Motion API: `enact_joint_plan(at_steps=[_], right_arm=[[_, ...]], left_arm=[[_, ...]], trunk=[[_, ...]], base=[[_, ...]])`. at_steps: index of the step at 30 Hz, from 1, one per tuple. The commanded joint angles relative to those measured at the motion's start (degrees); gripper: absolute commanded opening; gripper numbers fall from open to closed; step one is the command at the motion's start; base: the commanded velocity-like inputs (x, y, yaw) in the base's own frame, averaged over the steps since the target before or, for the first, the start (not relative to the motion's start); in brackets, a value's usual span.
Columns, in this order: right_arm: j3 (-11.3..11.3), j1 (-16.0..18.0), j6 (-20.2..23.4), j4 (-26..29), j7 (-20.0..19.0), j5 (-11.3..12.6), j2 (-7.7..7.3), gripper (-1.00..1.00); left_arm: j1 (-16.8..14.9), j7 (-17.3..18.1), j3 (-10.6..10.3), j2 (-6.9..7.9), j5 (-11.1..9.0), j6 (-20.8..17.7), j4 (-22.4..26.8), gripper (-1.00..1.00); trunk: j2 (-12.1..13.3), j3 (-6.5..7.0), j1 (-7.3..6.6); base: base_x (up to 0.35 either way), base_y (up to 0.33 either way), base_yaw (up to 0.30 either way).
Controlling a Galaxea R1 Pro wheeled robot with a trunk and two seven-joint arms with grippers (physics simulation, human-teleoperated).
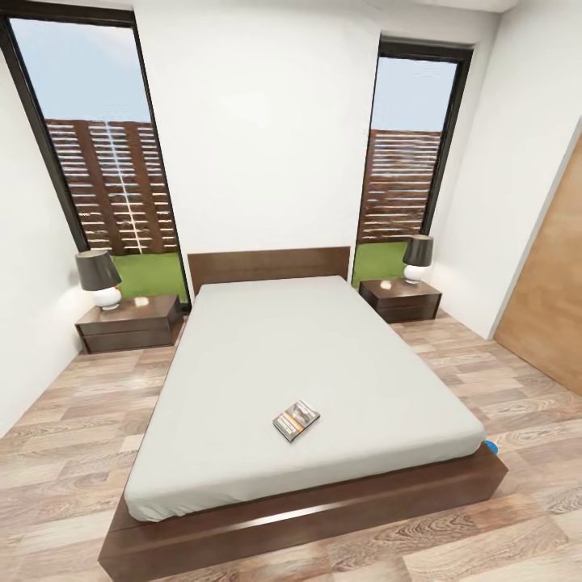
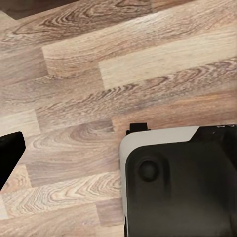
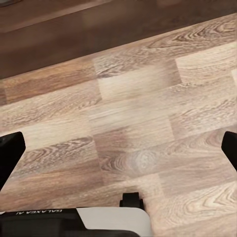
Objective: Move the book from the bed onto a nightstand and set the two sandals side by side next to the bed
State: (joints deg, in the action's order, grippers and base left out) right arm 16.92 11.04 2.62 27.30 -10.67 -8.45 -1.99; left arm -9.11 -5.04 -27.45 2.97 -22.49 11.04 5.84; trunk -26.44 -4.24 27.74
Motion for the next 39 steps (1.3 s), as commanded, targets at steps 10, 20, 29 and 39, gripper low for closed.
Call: enact_joint_plan(at_steps=[10,20,29,39], right_arm=[[0.5,0.0,0.3,0.1,-0.5,-0.6,0.06,1.0],[0.5,0.0,0.3,0.1,-0.5,-0.6,0.06,1.0],[0.5,0.1,0.3,0.1,-0.5,-0.6,0.06,1.0],[0.5,0.0,0.3,0.1,-0.5,-0.6,0.06,1.0]], left_arm=[[0.0,-0.2,-0.5,0.02,-0.4,0.1,0.0,1.0],[0.0,-0.2,-0.5,0.02,-0.4,0.1,0.0,1.0],[0.0,-0.2,-0.5,0.02,-0.4,0.1,0.0,1.0],[0.0,-0.2,-0.5,0.02,-0.4,0.1,0.0,1.0]], trunk=[[3.5,1.51,-1.96],[3.5,1.51,-1.96],[3.5,1.51,-1.96],[3.5,1.51,-1.96]], base=[[0.0,0.0,0.0],[0.0,0.0,0.0],[0.0,0.0,0.0],[0.0,0.0,0.0]])
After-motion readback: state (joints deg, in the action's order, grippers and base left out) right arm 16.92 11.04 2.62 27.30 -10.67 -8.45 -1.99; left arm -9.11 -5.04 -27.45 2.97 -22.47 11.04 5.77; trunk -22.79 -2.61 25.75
